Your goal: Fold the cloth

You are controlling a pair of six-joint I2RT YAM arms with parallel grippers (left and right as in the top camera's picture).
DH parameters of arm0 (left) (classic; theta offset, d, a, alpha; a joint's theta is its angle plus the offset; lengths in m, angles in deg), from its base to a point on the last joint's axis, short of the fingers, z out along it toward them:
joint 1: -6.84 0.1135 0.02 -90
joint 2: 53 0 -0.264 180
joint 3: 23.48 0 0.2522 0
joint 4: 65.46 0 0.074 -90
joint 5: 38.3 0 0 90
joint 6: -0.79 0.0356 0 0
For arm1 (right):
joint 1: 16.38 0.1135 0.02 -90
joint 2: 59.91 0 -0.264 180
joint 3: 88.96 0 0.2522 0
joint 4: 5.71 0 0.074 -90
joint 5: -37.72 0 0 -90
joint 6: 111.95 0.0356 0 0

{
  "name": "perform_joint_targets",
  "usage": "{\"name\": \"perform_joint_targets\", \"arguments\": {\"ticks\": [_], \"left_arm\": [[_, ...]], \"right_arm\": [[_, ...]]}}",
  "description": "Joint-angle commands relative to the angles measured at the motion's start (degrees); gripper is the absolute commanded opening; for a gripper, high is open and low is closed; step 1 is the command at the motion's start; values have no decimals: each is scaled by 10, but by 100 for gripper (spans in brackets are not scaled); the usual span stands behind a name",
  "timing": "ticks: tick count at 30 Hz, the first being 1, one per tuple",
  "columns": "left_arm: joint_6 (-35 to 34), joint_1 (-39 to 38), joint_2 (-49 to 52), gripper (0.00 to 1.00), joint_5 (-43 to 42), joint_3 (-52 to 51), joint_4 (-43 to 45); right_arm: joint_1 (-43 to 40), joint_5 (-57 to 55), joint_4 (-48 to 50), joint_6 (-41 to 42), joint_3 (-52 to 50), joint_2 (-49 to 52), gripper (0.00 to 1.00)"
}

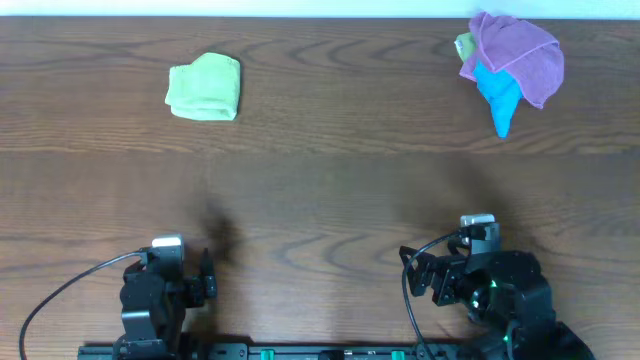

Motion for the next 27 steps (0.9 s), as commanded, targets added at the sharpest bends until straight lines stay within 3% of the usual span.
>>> {"name": "perform_joint_targets", "arguments": {"ticks": [1,27], "left_arm": [[10,-2,-6,95,6,-3,-7],[10,-2,-6,95,2,-3,-26]], "right_arm": [[-6,0,1,8,0,-3,99],[-6,0,-1,8,0,-3,99]]}}
